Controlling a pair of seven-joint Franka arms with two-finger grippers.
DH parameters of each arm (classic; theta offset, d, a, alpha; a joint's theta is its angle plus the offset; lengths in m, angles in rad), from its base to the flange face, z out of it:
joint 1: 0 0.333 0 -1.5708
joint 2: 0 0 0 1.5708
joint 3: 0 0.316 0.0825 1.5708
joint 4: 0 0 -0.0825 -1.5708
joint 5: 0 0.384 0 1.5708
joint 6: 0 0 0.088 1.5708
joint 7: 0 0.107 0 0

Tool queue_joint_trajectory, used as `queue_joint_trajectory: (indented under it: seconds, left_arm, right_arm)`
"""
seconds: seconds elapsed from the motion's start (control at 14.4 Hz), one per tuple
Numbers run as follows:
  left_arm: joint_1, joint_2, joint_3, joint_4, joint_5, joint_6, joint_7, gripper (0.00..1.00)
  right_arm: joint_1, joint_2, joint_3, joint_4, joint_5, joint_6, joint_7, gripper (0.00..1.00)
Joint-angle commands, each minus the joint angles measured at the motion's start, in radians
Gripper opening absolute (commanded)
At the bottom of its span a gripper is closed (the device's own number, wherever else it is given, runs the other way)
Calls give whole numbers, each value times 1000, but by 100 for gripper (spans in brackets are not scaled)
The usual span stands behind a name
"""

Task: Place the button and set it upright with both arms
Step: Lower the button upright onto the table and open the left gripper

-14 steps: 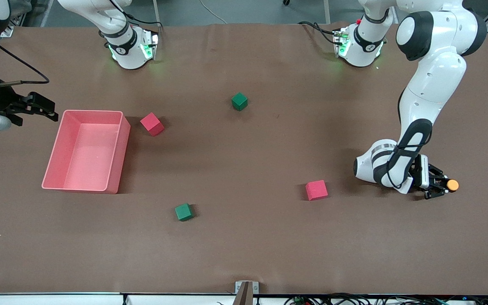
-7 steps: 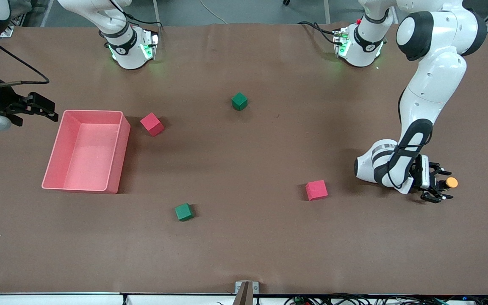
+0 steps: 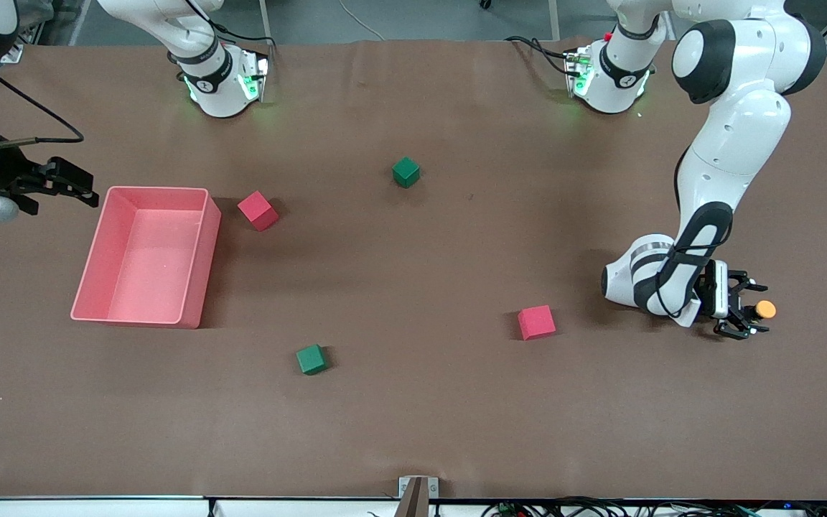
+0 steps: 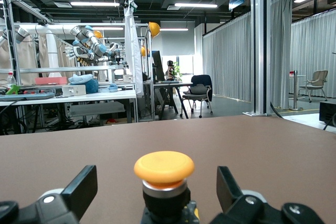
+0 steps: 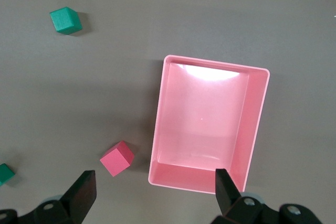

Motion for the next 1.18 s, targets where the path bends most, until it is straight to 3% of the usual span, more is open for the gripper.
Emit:
queue_joint_trajectory:
  seconds: [0.0,0.9,1.11]
  left_arm:
    - [6,-24,-3,-15,12,-14,35,100]
    - [17,-136,-20,-16,-14,-5,231,100]
    - [23,-183,-32,-9,-42,47,297,100]
  right_arm:
    - [-4,7,1,11,4,6,-6,100]
    - [-6,5,1,8,2,7,-8,100]
    - [-6,18,1,9,2,9,-8,100]
